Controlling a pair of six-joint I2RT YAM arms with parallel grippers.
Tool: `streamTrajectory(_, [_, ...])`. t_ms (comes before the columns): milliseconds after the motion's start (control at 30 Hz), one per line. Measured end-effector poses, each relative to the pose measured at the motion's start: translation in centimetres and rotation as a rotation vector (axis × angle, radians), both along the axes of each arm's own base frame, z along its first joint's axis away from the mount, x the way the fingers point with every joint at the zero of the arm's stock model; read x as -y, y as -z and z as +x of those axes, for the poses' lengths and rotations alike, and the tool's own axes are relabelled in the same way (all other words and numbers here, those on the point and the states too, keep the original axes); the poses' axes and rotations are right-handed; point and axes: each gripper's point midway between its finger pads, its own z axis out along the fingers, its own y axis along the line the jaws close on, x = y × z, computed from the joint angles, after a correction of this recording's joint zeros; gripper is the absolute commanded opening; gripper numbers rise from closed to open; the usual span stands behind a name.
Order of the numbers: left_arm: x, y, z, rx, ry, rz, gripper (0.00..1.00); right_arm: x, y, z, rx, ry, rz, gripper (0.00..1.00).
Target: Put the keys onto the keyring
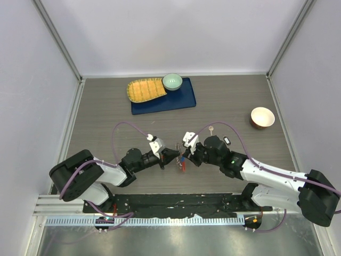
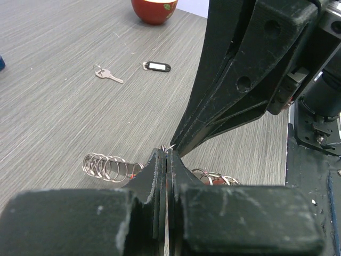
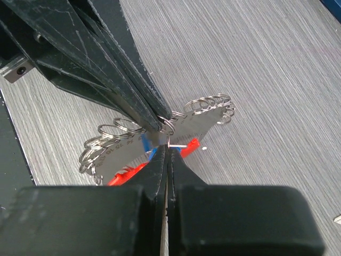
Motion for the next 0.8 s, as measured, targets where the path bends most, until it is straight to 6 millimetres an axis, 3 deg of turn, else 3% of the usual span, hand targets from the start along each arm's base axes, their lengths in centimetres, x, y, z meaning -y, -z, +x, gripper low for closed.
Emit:
streamTrajectory(633, [-0.4,-0.5,0.7,0.005,-0.045,-0.008,0.00,-2.4,0.0,-0.8,-0.097,-0.037,0.166,0.01])
streamTrajectory(733, [-0.4,-0.5,0.8,0.004,-0.051,-0.008,0.00,-2.7,0.0,-1.1,-0.114,-0.046,0.195,0.04])
streamTrajectory(800, [-0.4,-0.5,0.8,0.005,-0.053,-0.008,0.00,-2.9,0.0,-1.2,-0.126,-0.046,0.204,0.12])
